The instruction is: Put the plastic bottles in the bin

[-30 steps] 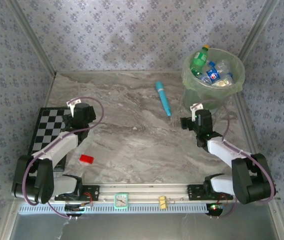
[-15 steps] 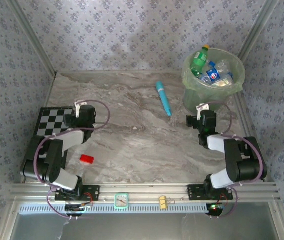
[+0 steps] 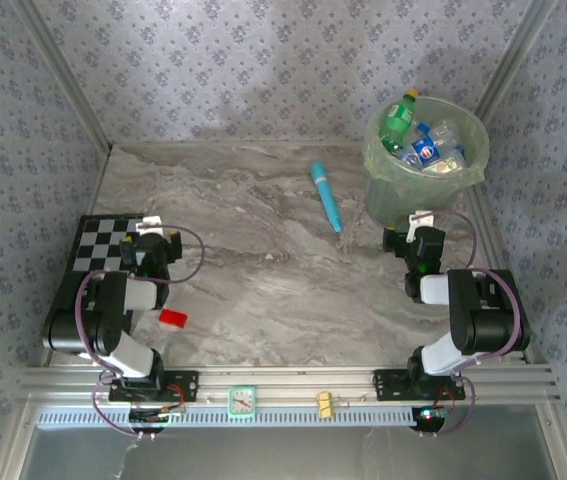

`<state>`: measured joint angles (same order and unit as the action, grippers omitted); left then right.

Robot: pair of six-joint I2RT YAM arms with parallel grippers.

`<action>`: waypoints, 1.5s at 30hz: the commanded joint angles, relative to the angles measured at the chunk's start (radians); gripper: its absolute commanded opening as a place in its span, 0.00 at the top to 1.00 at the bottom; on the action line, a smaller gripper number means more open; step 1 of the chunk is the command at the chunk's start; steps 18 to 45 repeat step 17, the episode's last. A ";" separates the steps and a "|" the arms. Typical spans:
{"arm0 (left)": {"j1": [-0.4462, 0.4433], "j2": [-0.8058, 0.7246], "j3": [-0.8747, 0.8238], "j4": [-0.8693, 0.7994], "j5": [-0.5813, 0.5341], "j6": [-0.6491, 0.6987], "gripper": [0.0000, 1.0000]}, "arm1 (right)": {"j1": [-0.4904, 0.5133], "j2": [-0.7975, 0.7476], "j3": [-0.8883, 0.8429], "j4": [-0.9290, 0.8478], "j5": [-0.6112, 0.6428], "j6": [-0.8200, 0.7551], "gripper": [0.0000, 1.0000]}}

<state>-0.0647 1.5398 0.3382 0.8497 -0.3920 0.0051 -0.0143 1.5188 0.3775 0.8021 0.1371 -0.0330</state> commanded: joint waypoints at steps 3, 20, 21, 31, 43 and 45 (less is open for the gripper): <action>-0.008 0.000 0.021 0.072 0.067 -0.025 0.00 | 0.003 0.005 0.002 0.035 -0.004 0.019 0.00; 0.024 -0.003 0.050 0.020 0.102 -0.058 0.00 | 0.002 0.005 0.002 0.036 -0.007 0.019 0.00; 0.024 -0.003 0.050 0.020 0.102 -0.058 0.00 | 0.002 0.005 0.002 0.036 -0.007 0.019 0.00; 0.024 -0.003 0.050 0.020 0.102 -0.058 0.00 | 0.002 0.005 0.002 0.036 -0.007 0.019 0.00; 0.024 -0.003 0.050 0.020 0.102 -0.058 0.00 | 0.002 0.005 0.002 0.036 -0.007 0.019 0.00; 0.024 -0.003 0.050 0.020 0.102 -0.058 0.00 | 0.002 0.005 0.002 0.036 -0.007 0.019 0.00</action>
